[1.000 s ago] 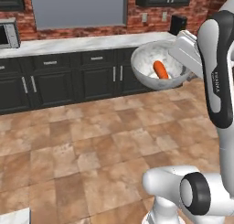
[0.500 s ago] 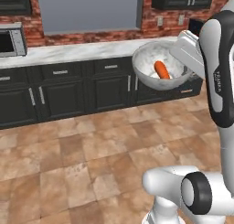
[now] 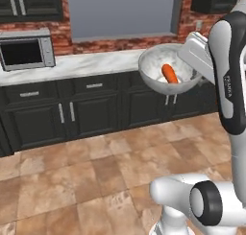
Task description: Pick the carrot from the sink and place it in the bowl. Then pick the bowl and place it in the microwave. Then close the microwave door and press the start button.
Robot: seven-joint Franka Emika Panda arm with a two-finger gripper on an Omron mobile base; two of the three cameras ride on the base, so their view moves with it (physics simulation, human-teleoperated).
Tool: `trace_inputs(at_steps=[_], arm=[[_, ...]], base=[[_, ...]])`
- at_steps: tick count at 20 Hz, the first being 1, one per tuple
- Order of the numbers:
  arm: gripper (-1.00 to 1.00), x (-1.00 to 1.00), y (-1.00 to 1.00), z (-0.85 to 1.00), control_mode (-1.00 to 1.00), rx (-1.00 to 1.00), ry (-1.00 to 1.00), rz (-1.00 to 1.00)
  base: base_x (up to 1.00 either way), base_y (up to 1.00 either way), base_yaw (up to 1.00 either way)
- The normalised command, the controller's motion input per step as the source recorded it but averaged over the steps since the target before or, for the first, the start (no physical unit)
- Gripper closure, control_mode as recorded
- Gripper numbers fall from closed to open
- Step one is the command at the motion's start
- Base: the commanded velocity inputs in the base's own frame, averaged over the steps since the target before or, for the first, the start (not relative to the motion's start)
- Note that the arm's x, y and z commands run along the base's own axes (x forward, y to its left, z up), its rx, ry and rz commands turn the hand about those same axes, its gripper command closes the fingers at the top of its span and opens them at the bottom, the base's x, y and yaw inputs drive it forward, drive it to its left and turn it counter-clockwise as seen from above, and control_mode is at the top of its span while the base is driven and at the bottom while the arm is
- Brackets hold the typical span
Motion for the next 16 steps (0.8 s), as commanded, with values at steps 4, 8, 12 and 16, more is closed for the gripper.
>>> trace_inputs(at_steps=[4, 8, 12, 16], arm=[[1.00, 0.00, 0.00, 0.00, 1.00, 0.00, 0.00, 0.00], [1.00, 0.00, 0.00, 0.00, 1.00, 0.00, 0.00, 0.00], [1.00, 0.00, 0.00, 0.00, 1.00, 0.00, 0.00, 0.00], [1.00, 0.00, 0.00, 0.00, 1.00, 0.00, 0.00, 0.00]], base=[[1.00, 1.00, -0.02], [0.35, 1.00, 0.00], [0.01, 1.00, 0.00], [0.27, 1.00, 0.00]])
